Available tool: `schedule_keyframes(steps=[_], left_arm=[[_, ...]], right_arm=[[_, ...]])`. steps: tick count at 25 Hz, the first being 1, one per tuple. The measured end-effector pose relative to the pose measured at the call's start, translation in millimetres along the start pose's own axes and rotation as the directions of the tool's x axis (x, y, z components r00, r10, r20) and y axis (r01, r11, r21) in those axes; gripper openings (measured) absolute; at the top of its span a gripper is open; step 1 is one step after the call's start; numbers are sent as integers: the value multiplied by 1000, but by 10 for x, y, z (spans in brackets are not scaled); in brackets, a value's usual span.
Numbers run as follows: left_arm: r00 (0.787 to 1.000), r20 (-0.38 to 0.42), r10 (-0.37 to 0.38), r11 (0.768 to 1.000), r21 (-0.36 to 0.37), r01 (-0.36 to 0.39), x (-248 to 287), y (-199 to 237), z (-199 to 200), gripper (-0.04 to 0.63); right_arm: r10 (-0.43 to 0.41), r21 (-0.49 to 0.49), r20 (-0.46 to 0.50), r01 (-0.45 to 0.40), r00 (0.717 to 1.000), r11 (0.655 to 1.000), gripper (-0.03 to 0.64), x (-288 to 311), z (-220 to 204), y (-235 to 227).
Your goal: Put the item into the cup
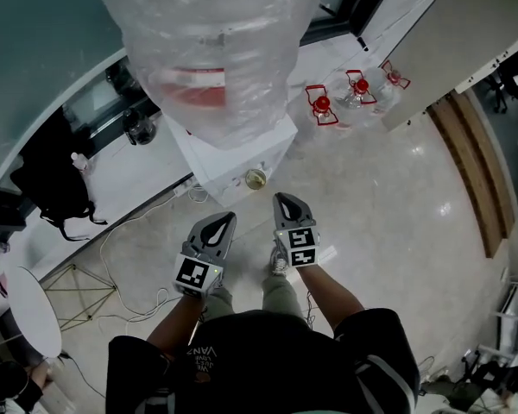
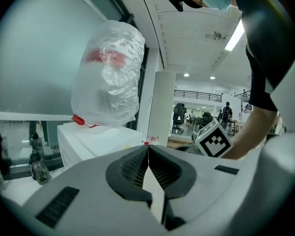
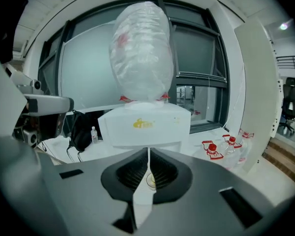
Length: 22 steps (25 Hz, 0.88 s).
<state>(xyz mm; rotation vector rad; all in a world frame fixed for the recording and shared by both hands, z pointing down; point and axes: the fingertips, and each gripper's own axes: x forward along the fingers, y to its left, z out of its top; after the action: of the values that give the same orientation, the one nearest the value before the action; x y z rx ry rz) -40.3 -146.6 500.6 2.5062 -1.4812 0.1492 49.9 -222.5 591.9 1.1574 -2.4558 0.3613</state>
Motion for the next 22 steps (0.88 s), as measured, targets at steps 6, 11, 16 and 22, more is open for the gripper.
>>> schedule_keyframes(steps=[6, 11, 16, 22], left_arm=[[1000, 9, -7, 1000, 12, 6, -110, -102, 130, 20], [1000, 20, -17, 999, 33, 16, -180, -155, 243, 20], [999, 29, -13, 999, 43, 11, -222, -145, 341, 20], [999, 41, -13, 998, 62, 10, -315, -150, 444, 20]], right_arm=[[-4, 35, 83, 1, 997, 999, 49, -460, 369, 45], [-14, 29, 143, 10, 990, 1000, 49, -780, 630, 123], [-16, 39, 184, 9, 983, 999, 49, -971, 789, 185], [-13, 55, 200, 2, 980, 998, 49, -1103, 883, 267]])
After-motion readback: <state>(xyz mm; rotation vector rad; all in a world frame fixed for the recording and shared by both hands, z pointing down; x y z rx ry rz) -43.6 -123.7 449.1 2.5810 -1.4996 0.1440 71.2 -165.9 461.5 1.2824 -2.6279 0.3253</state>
